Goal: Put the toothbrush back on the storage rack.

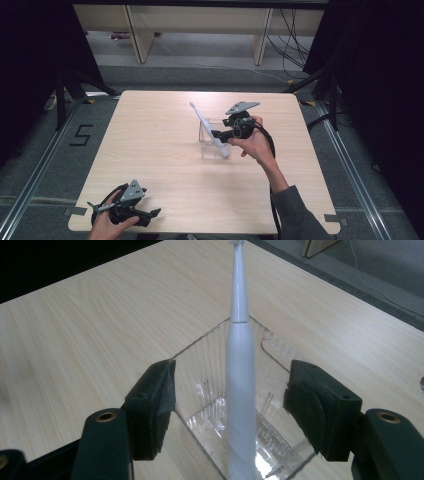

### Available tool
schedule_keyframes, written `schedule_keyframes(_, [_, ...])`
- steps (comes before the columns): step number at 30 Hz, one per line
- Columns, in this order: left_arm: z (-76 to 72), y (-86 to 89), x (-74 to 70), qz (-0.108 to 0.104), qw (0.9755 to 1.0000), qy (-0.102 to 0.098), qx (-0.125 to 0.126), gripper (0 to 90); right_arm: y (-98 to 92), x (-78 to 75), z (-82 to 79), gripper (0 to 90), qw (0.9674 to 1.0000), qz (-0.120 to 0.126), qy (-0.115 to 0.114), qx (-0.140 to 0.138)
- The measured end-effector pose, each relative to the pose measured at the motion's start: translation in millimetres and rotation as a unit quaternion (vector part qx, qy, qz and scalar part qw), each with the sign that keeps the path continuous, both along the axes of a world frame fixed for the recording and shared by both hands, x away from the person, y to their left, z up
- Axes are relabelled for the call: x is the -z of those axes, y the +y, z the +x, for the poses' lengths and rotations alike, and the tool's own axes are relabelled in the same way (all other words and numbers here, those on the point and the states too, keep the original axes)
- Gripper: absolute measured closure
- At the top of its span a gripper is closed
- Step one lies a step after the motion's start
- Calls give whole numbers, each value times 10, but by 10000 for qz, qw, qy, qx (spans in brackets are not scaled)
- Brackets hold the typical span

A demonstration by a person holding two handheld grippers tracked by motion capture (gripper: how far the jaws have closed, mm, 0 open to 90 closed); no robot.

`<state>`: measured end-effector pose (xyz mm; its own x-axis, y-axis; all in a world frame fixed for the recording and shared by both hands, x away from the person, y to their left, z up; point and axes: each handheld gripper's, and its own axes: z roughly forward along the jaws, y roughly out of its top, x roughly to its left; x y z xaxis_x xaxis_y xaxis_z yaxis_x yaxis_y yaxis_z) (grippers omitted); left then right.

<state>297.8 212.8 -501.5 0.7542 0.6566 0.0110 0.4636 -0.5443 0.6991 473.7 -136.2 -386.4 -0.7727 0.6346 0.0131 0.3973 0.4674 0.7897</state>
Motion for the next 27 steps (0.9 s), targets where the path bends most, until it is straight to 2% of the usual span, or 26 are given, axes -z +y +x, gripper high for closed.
schedule_keyframes(2, [-1, 1, -2, 25, 10000, 9, 16, 151, -43, -18, -22, 368, 9999, 60, 90, 90])
schedule_keyframes(4, [-4, -5, -1, 8, 10000, 13, 14, 151, -93, -30, -23, 363, 9999, 36, 32, 134])
schedule_keyframes(5, [-3, -3, -4, 29, 10000, 8, 24, 151, -112, -30, -31, 363, 9997, 140, 75, 189])
schedule_keyframes(6, [-4, -3, -4, 23, 10000, 9, 19, 151, -136, -42, -36, 362, 9997, 119, 92, 188])
schedule_keyframes(7, [-4, -3, -5, 18, 10000, 12, 13, 151, -145, -37, -33, 360, 9997, 158, 28, 203])
schedule_keyframes(8, [-4, -2, -5, 18, 10000, 10, 11, 151, -172, -55, -43, 359, 9996, 133, 96, 224])
schedule_keyframes(9, [-5, -3, -5, 15, 10000, 9, 9, 151, -184, -52, -32, 357, 9997, 150, -26, 213])
schedule_keyframes(10, [-6, -3, -6, 19, 10000, 7, 13, 151, -193, -63, -48, 354, 9995, 170, 114, 229])
schedule_keyframes(15, [-7, -2, -13, 37, 10000, -8, 49, 151, -217, -54, -63, 351, 9996, 136, 89, 244])
schedule_keyframes(17, [-12, -9, -11, -37, 10000, -10, 8, 151, -225, -44, -62, 350, 9997, 119, 60, 219])
schedule_keyframes(20, [-12, -6, -12, -11, 10000, -7, 31, 151, -245, -36, -78, 346, 9995, 87, 144, 258])
schedule_keyframes(21, [-11, -5, -13, 2, 10000, -3, 47, 151, -269, -32, -68, 346, 9998, -8, 11, 217])
schedule_keyframes(23, [-11, -6, -15, 5, 10000, -7, 52, 151, -288, -12, -108, 344, 9994, 66, 139, 320])
schedule_keyframes(24, [-13, -6, -16, -14, 10000, 30, 66, 151, -312, -8, -96, 344, 9996, 14, 9, 270])
schedule_keyframes(26, [-13, -6, -16, -11, 10000, 29, 60, 151, -354, -20, -127, 337, 9994, 31, 137, 329])
schedule_keyframes(27, [-10, -5, -15, 15, 10000, -12, 45, 151, -377, -21, -129, 336, 9993, 32, 38, 376])
